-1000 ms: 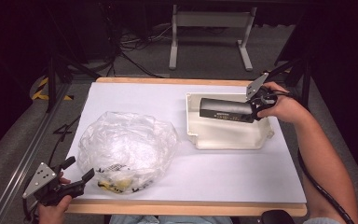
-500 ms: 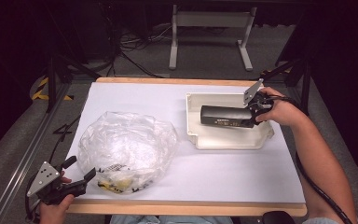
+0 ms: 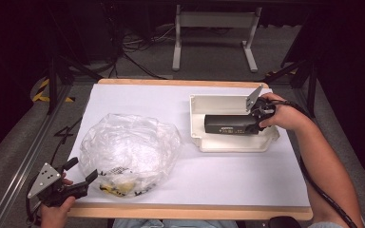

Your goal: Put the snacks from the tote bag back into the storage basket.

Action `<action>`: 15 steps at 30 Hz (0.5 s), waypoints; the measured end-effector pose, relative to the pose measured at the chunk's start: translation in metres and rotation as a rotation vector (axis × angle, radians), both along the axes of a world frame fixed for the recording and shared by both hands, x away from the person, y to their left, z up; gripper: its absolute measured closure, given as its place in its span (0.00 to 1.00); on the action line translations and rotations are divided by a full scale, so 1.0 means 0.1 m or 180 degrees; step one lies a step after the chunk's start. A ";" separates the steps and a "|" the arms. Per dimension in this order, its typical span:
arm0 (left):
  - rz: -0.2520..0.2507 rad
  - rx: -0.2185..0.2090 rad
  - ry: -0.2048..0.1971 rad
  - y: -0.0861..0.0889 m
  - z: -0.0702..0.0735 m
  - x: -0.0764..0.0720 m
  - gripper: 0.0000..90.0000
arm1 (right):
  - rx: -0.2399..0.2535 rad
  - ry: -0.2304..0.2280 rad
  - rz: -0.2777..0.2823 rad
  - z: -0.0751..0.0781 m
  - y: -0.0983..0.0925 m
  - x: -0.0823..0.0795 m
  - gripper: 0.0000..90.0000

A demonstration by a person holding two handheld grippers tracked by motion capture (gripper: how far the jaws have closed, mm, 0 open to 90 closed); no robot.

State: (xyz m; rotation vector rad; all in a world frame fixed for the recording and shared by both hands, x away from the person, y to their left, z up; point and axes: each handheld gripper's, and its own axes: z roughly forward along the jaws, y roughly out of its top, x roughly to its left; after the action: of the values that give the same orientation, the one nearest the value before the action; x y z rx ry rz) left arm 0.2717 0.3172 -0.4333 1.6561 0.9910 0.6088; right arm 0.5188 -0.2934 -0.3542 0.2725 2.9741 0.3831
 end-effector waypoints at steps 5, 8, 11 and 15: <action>-0.0003 0.0001 0.0012 0.01 0.00 0.00 0.17 | 0.0018 0.0012 0.0018 -0.01 0.00 0.02 0.48; -0.0003 0.0000 0.0015 0.01 0.00 0.00 0.17 | 0.0025 0.0008 0.0018 -0.02 0.00 0.02 0.48; -0.0006 0.0004 0.0010 0.01 0.00 0.00 0.17 | 0.0020 -0.0013 0.0056 -0.02 0.00 0.04 0.47; 0.0012 -0.0024 -0.0011 0.01 0.00 0.00 0.17 | 0.0019 -0.0029 0.0130 -0.05 -0.01 0.08 0.47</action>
State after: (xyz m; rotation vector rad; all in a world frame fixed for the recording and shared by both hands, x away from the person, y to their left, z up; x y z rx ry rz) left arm 0.2714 0.3179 -0.4336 1.6463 0.9931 0.6096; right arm 0.5267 -0.2942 -0.3595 0.2106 2.9742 0.3969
